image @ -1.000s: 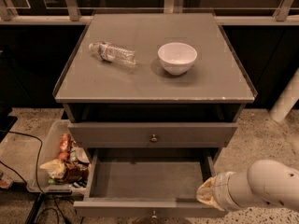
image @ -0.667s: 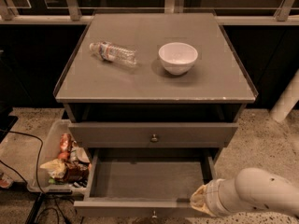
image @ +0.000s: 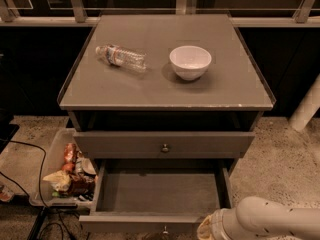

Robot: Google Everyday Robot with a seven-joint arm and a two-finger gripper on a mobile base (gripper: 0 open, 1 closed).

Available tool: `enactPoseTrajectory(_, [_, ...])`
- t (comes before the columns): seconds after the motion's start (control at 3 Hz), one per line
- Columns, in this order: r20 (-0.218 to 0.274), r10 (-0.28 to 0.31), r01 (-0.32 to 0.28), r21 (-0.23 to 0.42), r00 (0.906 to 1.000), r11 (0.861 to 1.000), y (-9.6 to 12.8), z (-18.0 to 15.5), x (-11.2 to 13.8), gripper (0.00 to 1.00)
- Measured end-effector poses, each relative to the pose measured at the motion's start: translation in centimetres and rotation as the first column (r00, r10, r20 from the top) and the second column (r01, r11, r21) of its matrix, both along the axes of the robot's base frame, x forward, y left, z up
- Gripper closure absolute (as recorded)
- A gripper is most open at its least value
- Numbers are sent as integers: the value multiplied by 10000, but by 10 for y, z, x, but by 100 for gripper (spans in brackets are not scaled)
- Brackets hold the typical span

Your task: Close middle drawer

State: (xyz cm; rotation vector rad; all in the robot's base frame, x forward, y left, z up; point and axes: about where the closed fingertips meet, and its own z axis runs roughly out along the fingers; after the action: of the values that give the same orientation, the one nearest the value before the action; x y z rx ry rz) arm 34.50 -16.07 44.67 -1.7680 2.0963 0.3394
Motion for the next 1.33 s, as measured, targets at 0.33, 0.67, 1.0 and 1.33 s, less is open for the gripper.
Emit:
enactPoseTrajectory(0.33, [-220,97,-95,85,9997,9999,3,-30,-7,100])
enactPoseTrajectory(0.67, [-269,94,-91,113,9996,9999,4,-32,-8,81])
enactPoseTrajectory(1.0, [-269,94,-91,113,9996,9999,4,-32,-8,59])
enactPoseTrajectory(1.33, [-269,94,-91,114,9996,9999,4,-32,-8,36])
